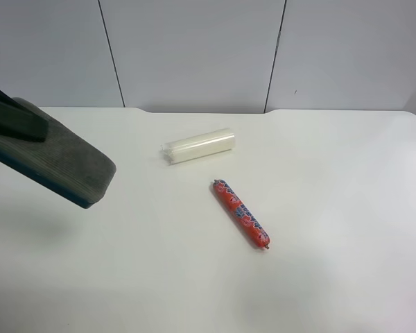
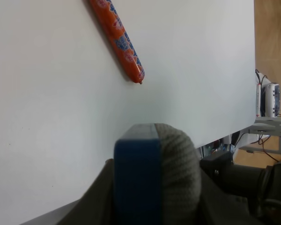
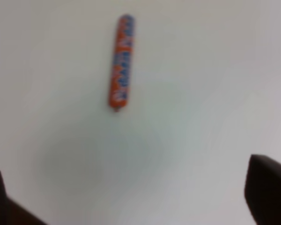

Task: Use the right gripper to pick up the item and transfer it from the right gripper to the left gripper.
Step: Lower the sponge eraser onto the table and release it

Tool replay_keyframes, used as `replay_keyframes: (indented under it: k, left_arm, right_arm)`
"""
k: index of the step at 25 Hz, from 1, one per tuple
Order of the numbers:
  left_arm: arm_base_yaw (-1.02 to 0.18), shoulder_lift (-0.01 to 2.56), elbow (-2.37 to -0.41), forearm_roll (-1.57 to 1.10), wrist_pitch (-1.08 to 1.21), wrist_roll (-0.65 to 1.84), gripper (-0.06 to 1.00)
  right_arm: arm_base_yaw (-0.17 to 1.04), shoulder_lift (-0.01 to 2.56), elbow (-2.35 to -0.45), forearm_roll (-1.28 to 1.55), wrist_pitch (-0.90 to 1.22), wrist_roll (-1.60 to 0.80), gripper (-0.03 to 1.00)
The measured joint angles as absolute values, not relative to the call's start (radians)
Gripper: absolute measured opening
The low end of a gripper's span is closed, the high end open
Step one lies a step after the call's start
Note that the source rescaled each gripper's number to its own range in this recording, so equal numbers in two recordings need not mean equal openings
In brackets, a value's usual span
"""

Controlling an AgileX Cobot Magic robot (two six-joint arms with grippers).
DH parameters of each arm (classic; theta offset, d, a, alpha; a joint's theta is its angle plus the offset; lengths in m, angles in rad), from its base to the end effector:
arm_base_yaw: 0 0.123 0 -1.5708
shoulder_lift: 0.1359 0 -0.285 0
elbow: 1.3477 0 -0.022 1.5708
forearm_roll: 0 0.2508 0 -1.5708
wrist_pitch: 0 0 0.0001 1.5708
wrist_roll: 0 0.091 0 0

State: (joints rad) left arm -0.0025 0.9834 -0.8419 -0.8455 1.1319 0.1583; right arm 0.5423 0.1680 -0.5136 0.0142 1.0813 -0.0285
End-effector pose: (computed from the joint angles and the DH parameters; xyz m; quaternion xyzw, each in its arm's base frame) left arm 0.1627 -0.0621 0.3311 -0.0279 0.9003 -0.3831 0.2047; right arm 0.0157 0.0108 0.2784 -0.2519 0.8594 0.1199 0.4286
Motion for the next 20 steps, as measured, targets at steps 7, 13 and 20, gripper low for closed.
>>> replay_keyframes:
  k: [7,13,20]
  left_arm:
    - [-0.002,0.983,-0.842,-0.845,1.132,0.158,0.04]
    - [-0.002,0.983,-0.842,-0.845,1.132,0.158,0.04]
    - [-0.002,0.983,-0.842,-0.845,1.108,0.160,0.04]
  right_arm:
    - [0.266,0.051,-0.514,0.014,1.081,-0.024,0.99]
    - [0.087,-0.002,-0.514,0.014,1.082,-0.023,0.99]
    - [0.038,-0.002,-0.514,0.014,1.082,-0.022,0.99]
